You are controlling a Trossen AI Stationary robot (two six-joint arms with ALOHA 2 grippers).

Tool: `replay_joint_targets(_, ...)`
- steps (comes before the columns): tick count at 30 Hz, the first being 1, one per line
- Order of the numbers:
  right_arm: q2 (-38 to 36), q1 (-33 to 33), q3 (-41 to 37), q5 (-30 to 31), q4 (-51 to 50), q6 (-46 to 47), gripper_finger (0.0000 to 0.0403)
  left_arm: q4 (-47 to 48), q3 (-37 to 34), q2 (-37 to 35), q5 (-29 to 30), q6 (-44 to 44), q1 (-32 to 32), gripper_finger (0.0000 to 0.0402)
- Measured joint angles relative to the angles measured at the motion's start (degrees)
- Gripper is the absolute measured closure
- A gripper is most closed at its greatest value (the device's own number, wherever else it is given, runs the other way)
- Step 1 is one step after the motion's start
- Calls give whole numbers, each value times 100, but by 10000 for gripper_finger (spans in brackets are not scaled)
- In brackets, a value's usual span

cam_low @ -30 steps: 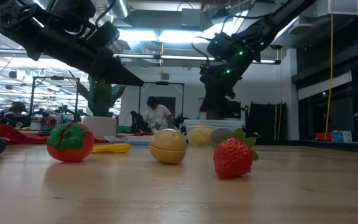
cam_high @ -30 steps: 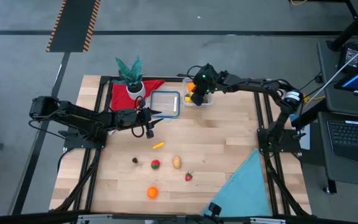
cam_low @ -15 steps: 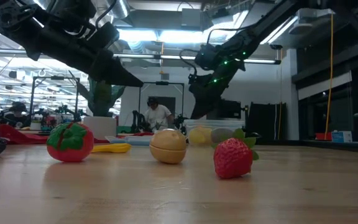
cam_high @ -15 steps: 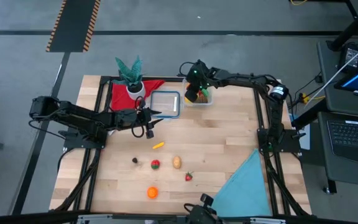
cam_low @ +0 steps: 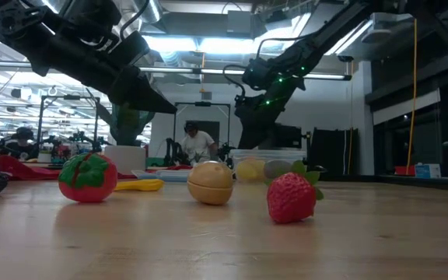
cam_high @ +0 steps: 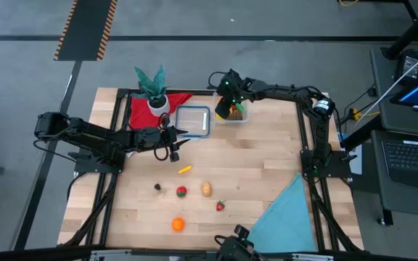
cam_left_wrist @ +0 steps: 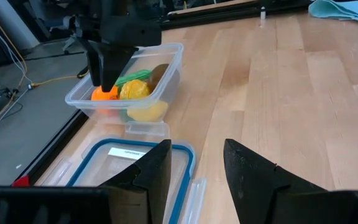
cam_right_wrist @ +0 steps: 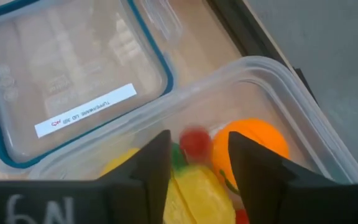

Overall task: Pick and placing Produce into tupperware
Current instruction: Put the raspberry into the transparent bin, then put the blackberry into the transparent bin

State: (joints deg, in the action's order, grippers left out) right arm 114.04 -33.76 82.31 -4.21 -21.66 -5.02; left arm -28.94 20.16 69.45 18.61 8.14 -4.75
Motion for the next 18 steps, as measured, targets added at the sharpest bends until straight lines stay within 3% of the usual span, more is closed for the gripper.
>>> replay_joint_targets(9,-55,0,3,4,114,160,217,-2,0,0,0,0,0,262)
replay_joint_targets(18,-146,8,684,4,-778,135,215,-24,0,-2,0,12,0,262)
